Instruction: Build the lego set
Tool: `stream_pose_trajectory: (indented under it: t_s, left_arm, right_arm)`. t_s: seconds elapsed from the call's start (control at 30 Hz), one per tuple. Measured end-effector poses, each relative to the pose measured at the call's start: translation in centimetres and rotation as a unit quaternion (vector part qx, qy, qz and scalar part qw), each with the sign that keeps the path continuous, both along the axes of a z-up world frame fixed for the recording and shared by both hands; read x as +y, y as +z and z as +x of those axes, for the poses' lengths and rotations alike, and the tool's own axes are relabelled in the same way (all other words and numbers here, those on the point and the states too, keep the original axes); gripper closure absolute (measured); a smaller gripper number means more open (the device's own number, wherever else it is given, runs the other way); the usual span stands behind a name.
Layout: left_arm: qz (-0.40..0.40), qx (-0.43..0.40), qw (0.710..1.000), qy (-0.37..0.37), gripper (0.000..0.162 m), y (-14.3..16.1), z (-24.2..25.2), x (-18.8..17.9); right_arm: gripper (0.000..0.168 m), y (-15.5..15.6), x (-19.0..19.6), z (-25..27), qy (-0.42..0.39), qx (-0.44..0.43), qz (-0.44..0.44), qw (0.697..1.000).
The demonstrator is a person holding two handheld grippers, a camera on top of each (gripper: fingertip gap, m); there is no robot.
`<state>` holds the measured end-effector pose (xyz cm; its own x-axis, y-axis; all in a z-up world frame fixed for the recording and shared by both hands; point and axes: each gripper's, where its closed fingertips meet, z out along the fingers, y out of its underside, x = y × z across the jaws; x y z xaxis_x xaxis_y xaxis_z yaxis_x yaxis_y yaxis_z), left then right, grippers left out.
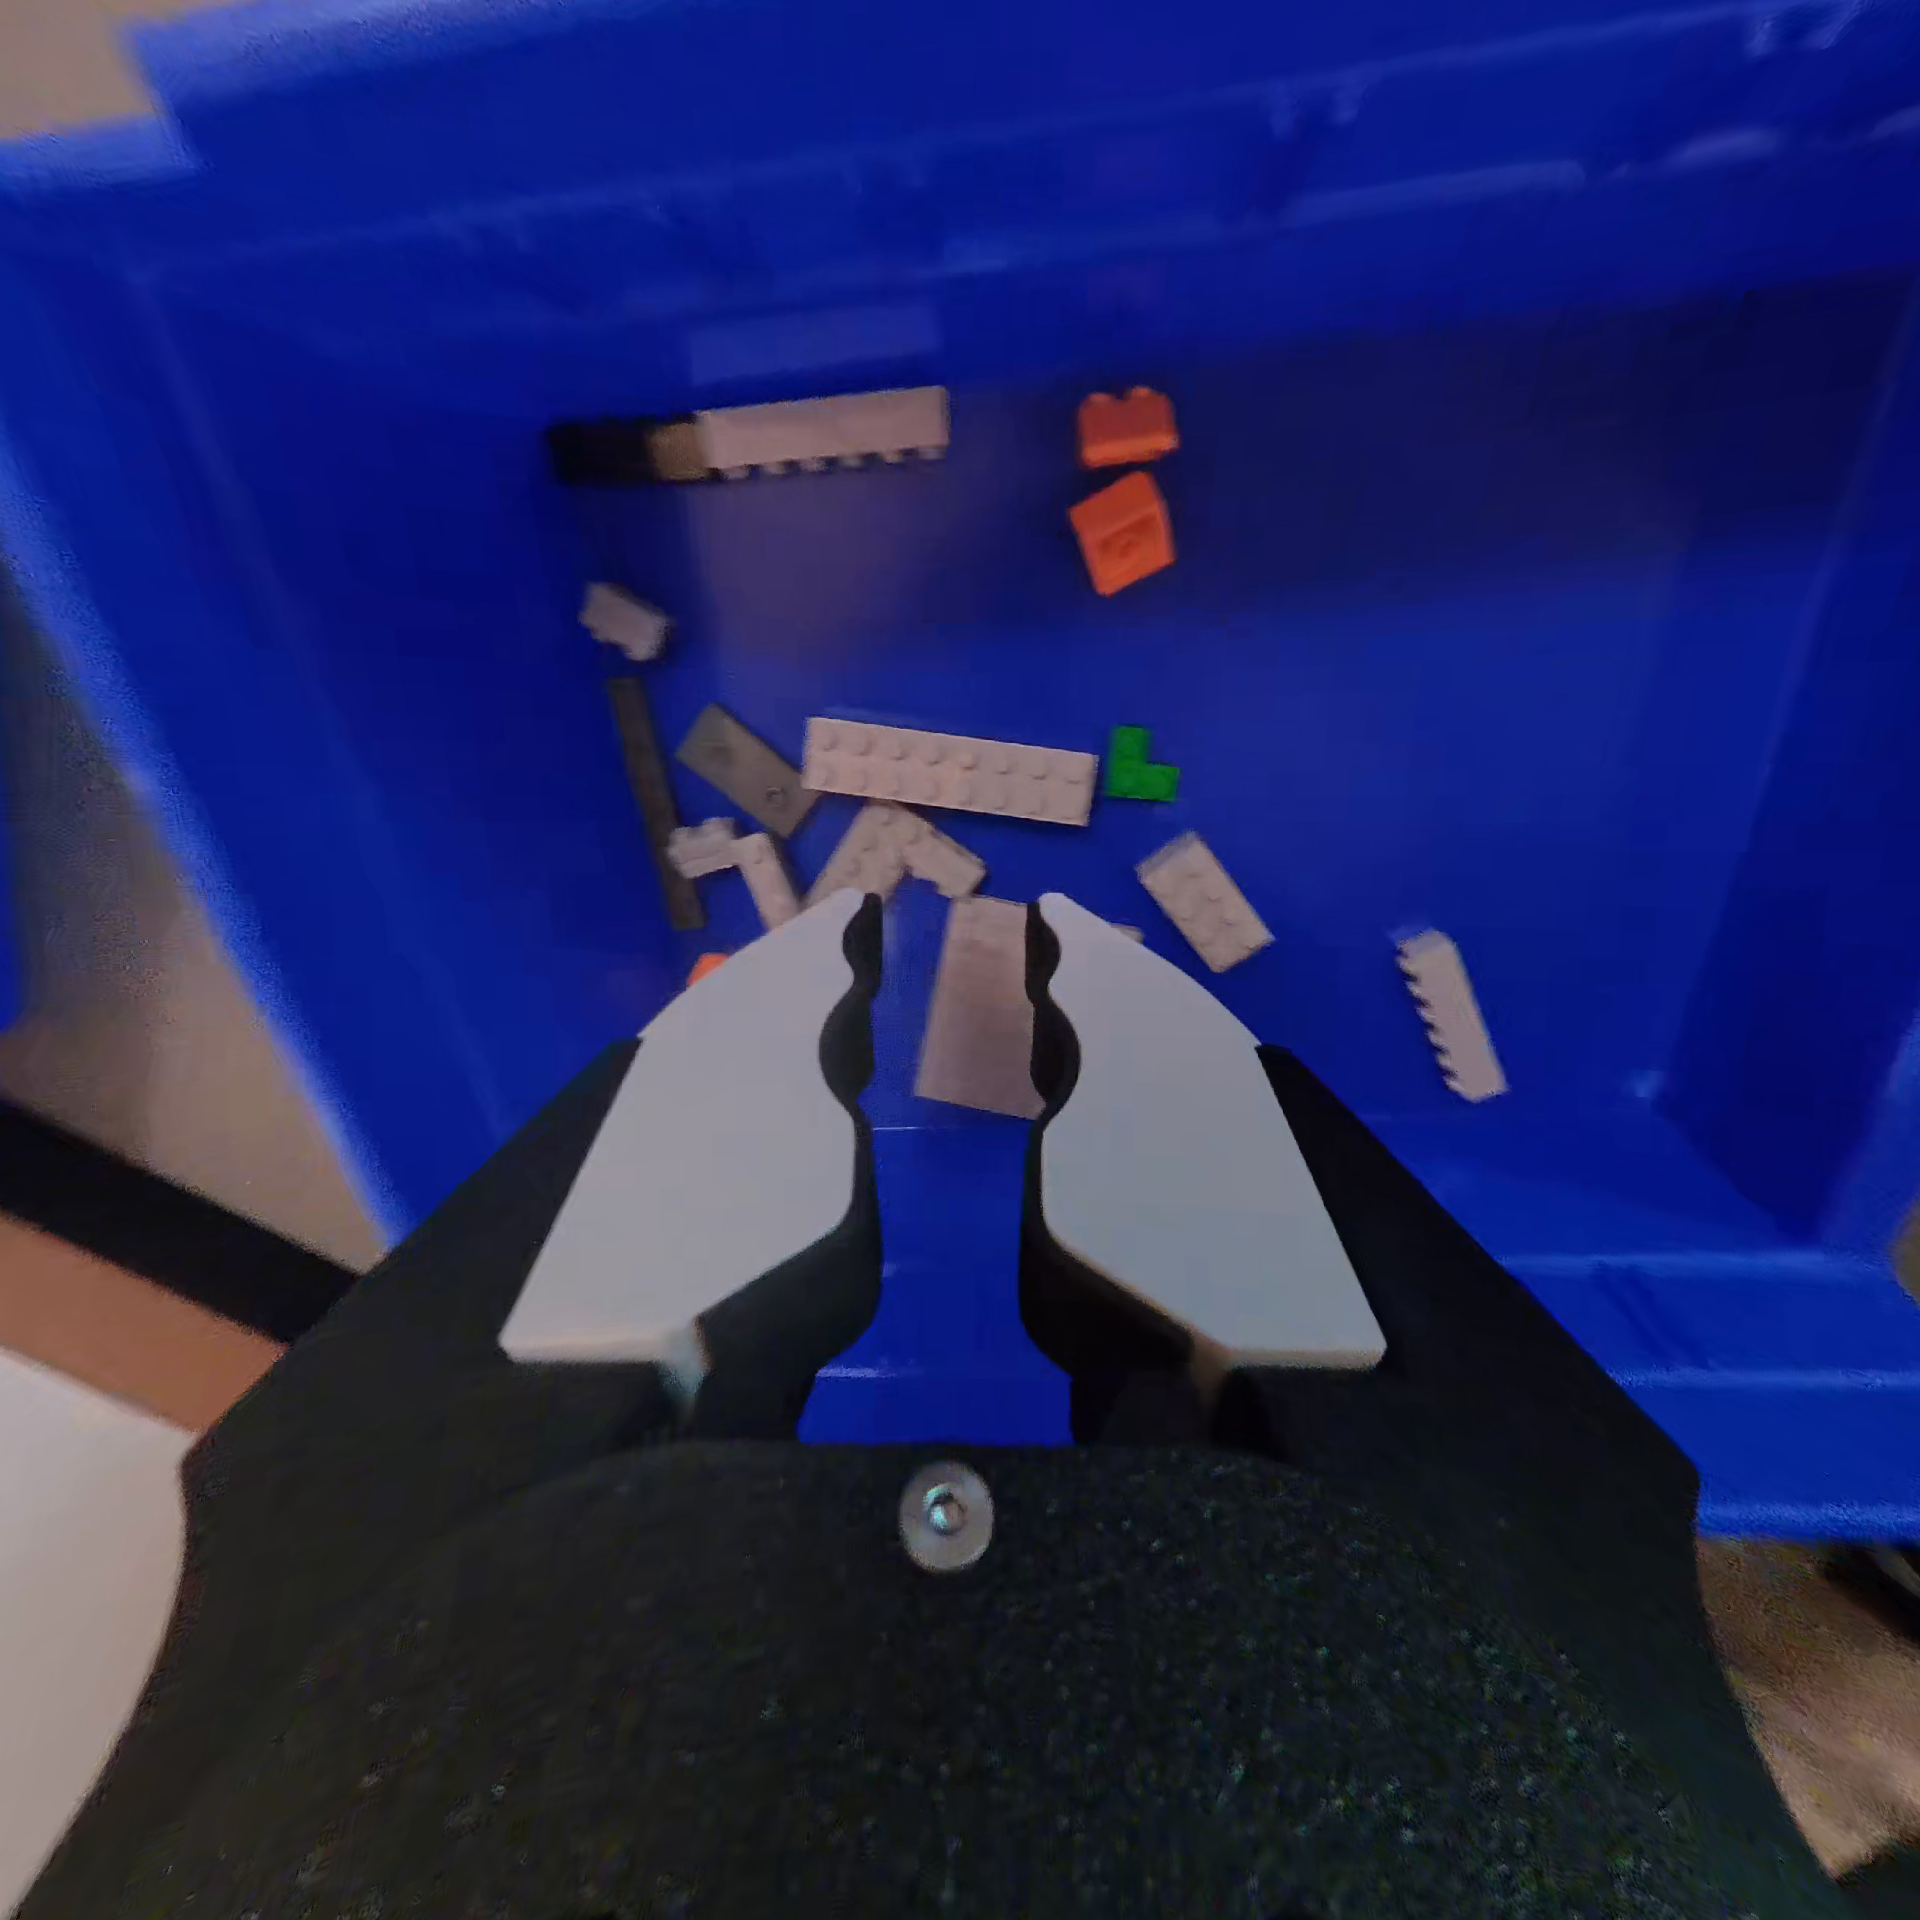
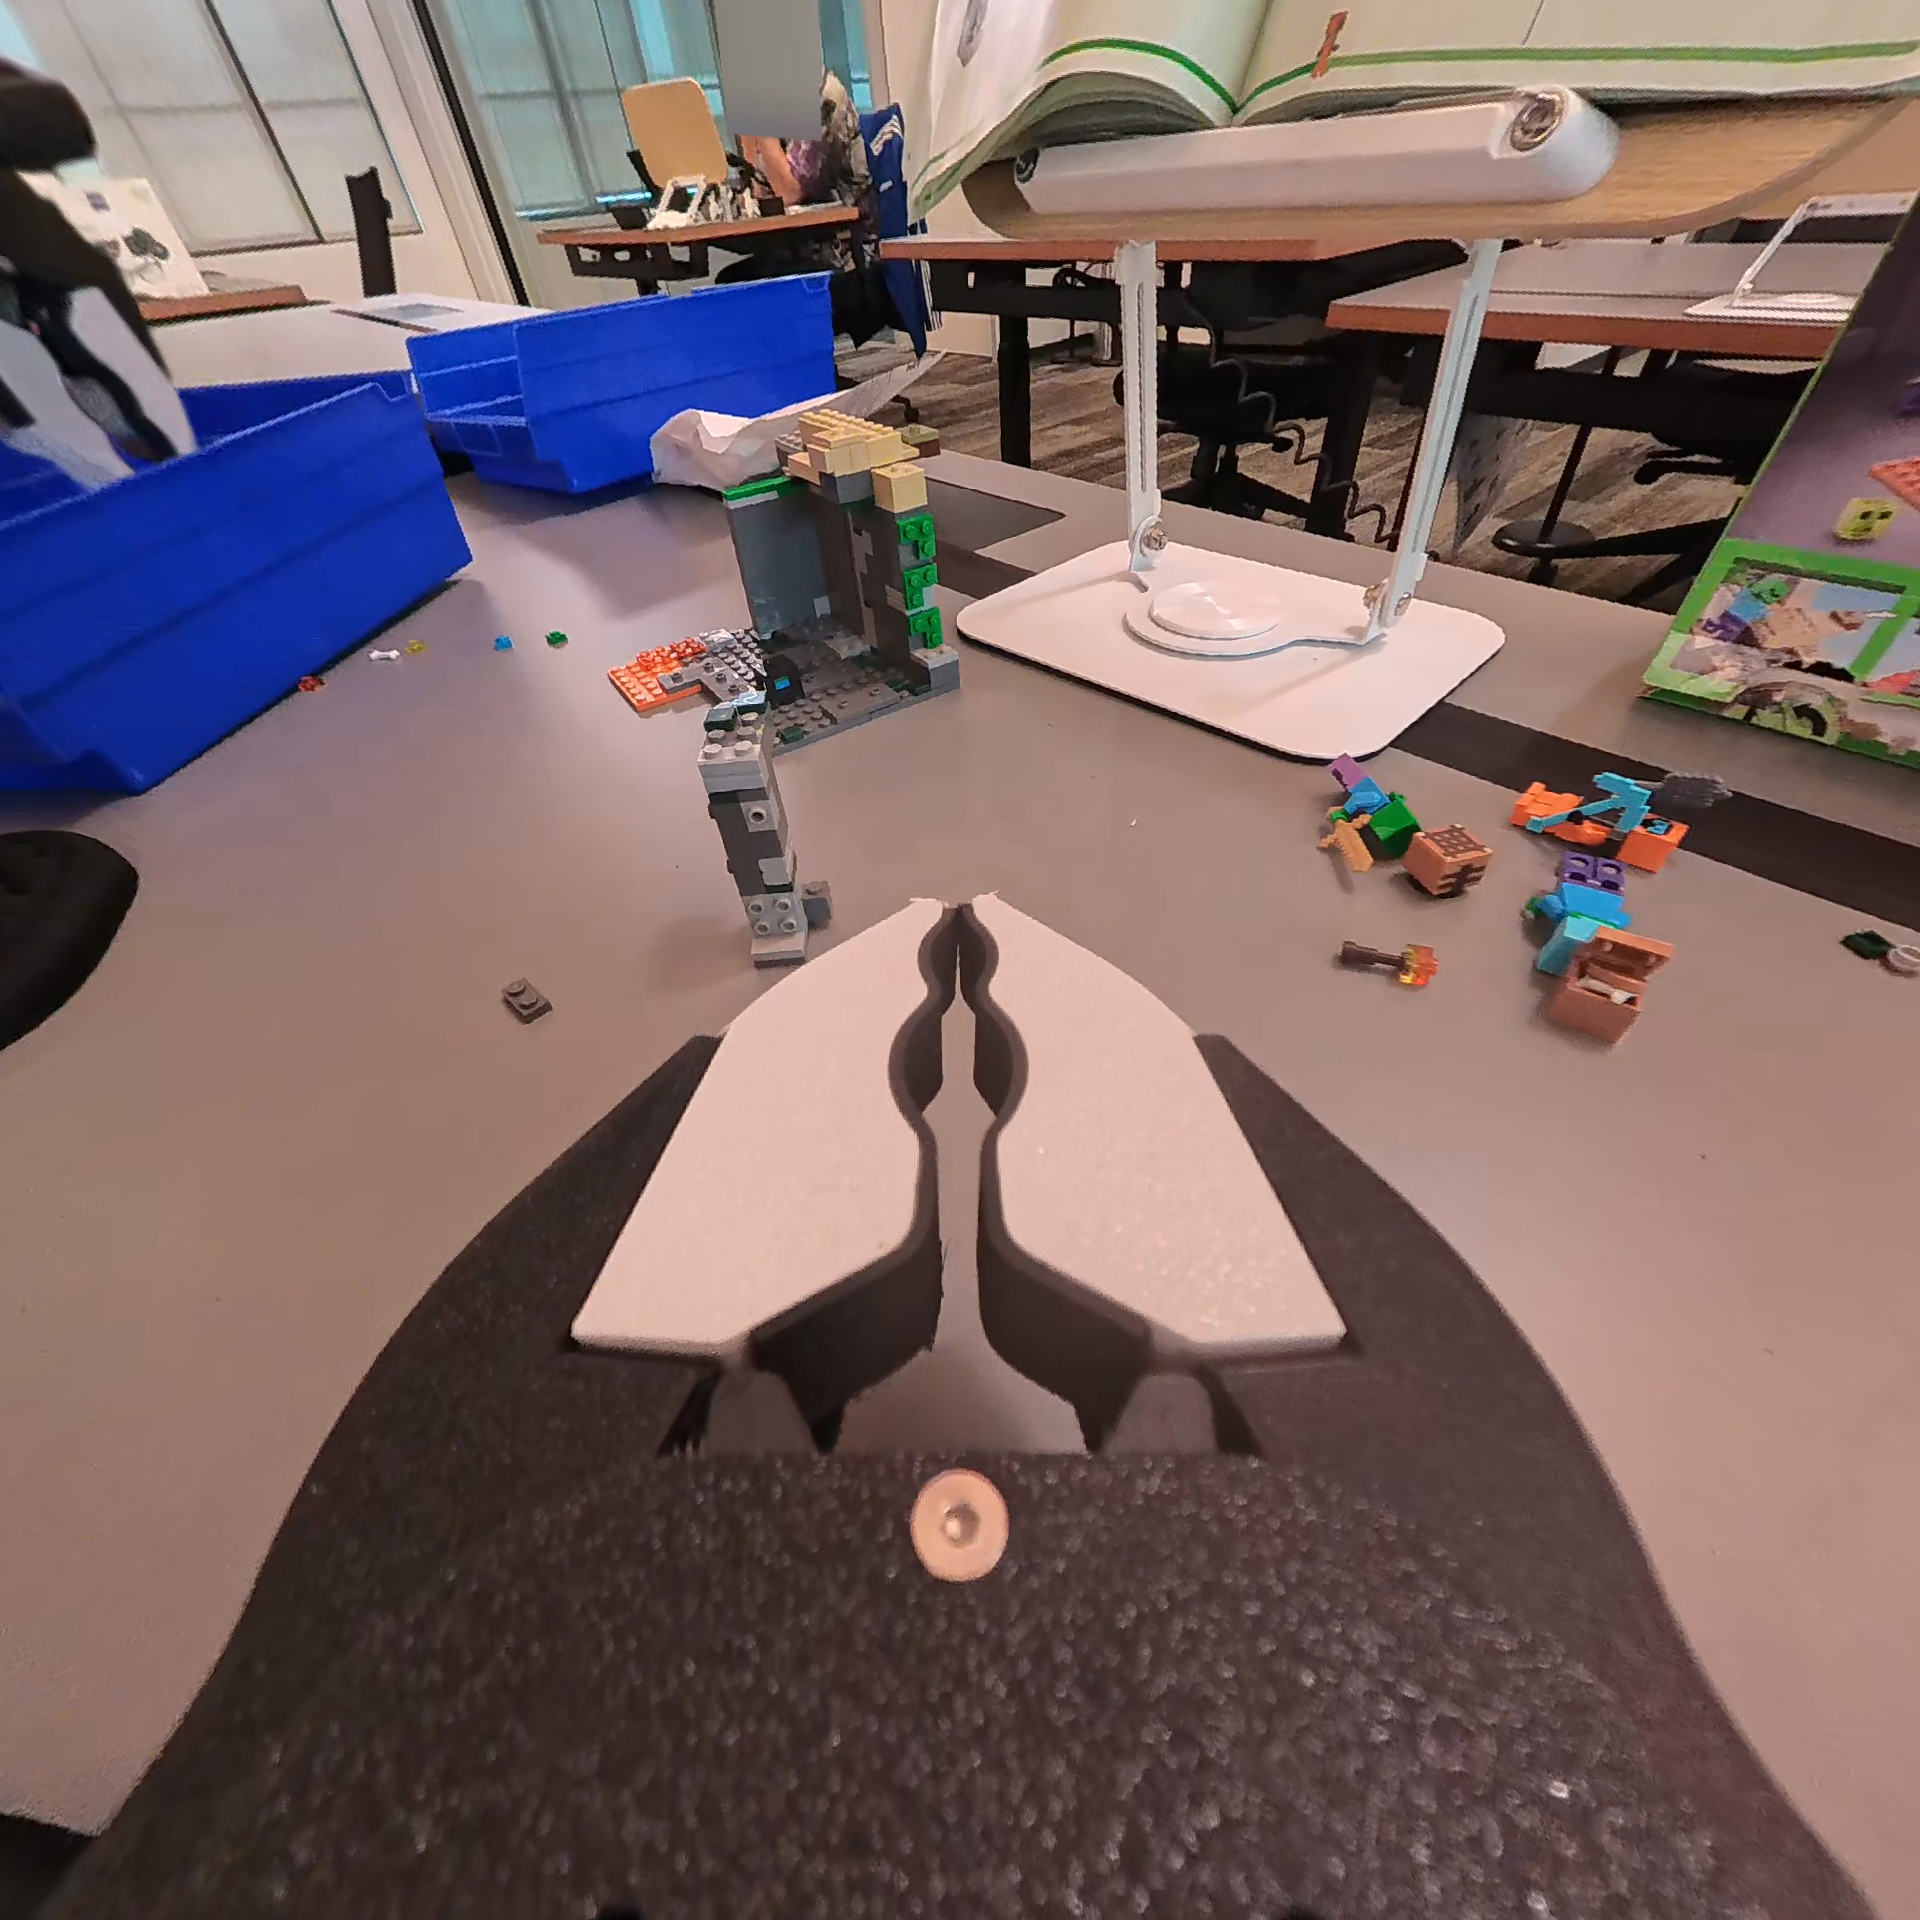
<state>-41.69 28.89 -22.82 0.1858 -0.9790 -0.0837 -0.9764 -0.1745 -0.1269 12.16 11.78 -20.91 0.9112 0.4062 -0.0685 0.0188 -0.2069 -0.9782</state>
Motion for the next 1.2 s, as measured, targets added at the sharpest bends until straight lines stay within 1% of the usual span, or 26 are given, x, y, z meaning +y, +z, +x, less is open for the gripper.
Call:
stream_pose_trajectory:
  t_s: [0.1,0.23,0.5,0.87,1.0,1.03,1.17,1.2]
  left_arm:
    - [0.064,-0.001,0.998,0.009,0.128,0.1,0.1,2.4]
    - [0.093,-0.022,0.995,0.022,0.118,-0.5,1.3,4.0]
    - [0.083,-0.050,0.995,0.000,0.107,-2.3,5.1,4.8]
    - [0.020,-0.021,1.000,0.000,0.094,-5.6,6.5,4.6]
    - [0.023,-0.033,0.999,0.005,0.095,-5.6,6.8,4.8]
    - [0.026,-0.035,0.999,0.005,0.098,-5.5,6.8,4.8]
    - [0.030,-0.031,0.999,-0.015,0.115,-5.3,6.3,4.1]
    - [0.023,-0.037,0.999,-0.020,0.127,-5.2,6.3,3.5]
  right_arm:
    - [0.168,0.0,0.0,0.0,0.000,0.000,0.001,1.000]
    - [0.168,0.2,-0.1,0.1,-0.003,0.002,0.002,1.000]
    - [0.168,0.1,-0.1,0.1,-0.001,0.001,0.001,1.000]
    - [0.168,0.0,-0.2,0.0,0.003,0.003,-0.001,1.000]
    - [0.168,-0.1,-0.2,-0.1,0.004,0.003,-0.003,1.000]
    - [0.168,-0.1,-0.2,-0.1,0.005,0.003,-0.003,1.000]
    - [0.168,0.0,-0.2,0.0,0.003,0.002,-0.002,1.000]
    - [0.168,0.0,-0.2,0.0,0.003,0.002,-0.001,1.000]
